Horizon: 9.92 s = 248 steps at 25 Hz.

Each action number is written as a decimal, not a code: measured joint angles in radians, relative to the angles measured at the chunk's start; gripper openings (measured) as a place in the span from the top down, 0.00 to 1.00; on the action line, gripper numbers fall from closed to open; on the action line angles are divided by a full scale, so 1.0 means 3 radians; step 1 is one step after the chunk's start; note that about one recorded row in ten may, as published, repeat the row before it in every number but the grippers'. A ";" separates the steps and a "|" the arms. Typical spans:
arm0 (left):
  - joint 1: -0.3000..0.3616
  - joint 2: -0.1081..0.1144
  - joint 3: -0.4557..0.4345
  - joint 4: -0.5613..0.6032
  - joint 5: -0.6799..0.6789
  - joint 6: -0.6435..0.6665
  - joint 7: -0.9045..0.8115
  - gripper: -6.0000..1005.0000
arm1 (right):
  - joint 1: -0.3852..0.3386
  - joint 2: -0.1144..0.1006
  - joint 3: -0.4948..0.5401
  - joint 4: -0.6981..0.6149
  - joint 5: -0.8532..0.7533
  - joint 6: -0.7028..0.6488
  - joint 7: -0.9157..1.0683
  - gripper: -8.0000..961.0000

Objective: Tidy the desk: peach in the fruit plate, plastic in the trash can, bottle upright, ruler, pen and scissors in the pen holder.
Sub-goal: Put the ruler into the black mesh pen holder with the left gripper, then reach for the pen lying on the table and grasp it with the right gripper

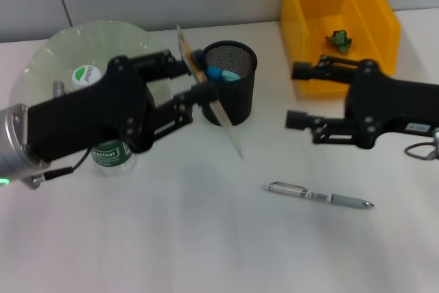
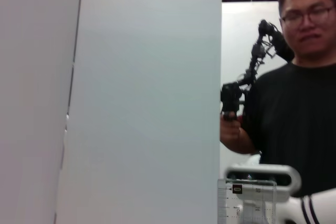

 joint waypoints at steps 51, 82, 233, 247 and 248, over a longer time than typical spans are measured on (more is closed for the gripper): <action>-0.0081 -0.0024 0.3501 0.0723 -0.5084 -0.3384 0.2849 0.61 | -0.0262 -0.0002 0.0784 0.0564 -0.0059 0.0295 -0.0259 0.20; -0.0162 -0.0024 0.3655 0.0271 -0.5308 -0.3397 0.2828 0.61 | -0.0028 0.0003 0.0587 0.0744 -0.0150 0.0428 -0.0232 0.20; 0.1041 0.0032 0.0876 0.1490 0.0948 -0.0935 -0.0972 0.19 | 0.1024 0.0029 -0.2334 -0.0850 -0.3266 0.0780 0.2855 0.46; 0.1042 0.0037 0.0870 0.1492 0.0946 -0.0909 -0.0978 0.19 | 0.1033 0.0028 -0.2344 -0.0841 -0.3267 0.0797 0.2893 0.64; 0.1042 0.0037 0.0870 0.1492 0.0946 -0.0909 -0.0978 0.19 | 0.1034 0.0029 -0.2344 -0.0838 -0.3268 0.0798 0.2893 0.65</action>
